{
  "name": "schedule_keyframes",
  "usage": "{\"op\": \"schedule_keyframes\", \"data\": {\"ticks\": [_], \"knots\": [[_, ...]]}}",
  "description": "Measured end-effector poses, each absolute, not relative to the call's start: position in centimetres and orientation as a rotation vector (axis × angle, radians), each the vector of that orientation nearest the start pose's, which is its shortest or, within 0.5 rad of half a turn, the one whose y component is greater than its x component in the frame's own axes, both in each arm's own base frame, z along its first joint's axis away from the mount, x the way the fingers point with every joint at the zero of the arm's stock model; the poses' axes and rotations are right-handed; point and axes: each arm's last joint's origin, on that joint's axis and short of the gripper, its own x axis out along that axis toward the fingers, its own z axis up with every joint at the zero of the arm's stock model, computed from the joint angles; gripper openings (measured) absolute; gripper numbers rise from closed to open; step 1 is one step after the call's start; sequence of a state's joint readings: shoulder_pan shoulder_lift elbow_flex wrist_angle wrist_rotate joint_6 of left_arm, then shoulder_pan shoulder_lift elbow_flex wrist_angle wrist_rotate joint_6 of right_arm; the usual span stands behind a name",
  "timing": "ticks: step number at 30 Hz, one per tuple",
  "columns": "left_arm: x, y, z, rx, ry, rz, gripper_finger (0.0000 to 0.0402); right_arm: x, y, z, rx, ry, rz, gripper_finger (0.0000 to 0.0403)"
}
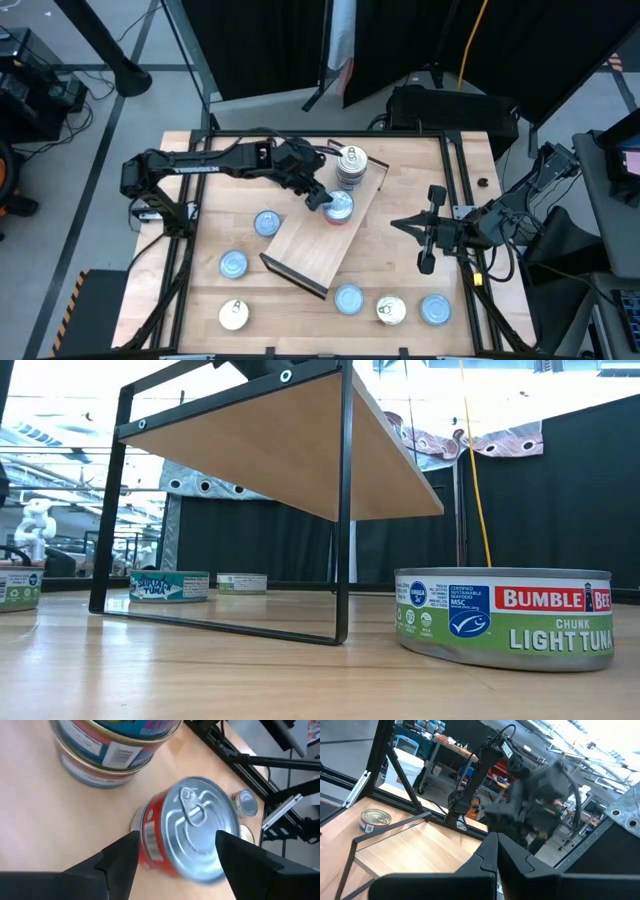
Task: Stack canned seafood by type on shelf
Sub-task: Stack the red tuna can on top of the red tuna can on the shelf
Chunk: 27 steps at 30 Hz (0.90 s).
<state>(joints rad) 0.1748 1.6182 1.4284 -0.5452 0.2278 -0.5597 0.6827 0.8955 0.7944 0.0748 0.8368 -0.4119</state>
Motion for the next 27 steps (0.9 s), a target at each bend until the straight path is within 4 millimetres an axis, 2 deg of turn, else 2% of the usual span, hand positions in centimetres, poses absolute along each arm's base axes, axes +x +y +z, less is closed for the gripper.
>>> {"op": "schedule_keyframes", "data": {"ticks": [3,6,10,14,16,20,27], "knots": [[33.2,5.4,33.0,-0.666,0.737,0.157,0.0260,16.2,10.4,33.9,-0.373,0.069,-0.145,0.0000],[30.9,4.7,35.1,-0.643,0.722,0.157,0.0255,16.8,10.4,32.6,-0.218,0.125,-0.167,0.0000],[27.8,1.8,38.2,-0.464,0.626,0.183,0.0244,18.5,10.3,28.7,-0.106,0.221,-0.239,0.0000],[26.0,-1.7,39.7,-0.235,0.544,0.275,0.0229,20.7,9.2,25.8,-0.005,0.281,-0.359,0.0000],[25.4,-3.3,39.8,-0.140,0.535,0.329,0.0221,21.7,8.7,24.4,0.026,0.324,-0.413,0.0000],[24.8,-5.7,38.8,-0.017,0.526,0.437,0.0208,23.6,7.5,23.0,0.107,0.343,-0.461,0.0000],[24.2,-7.6,35.9,-0.009,0.503,0.561,0.0203,25.7,6.8,21.7,0.167,0.356,-0.399,0.0000]]}}
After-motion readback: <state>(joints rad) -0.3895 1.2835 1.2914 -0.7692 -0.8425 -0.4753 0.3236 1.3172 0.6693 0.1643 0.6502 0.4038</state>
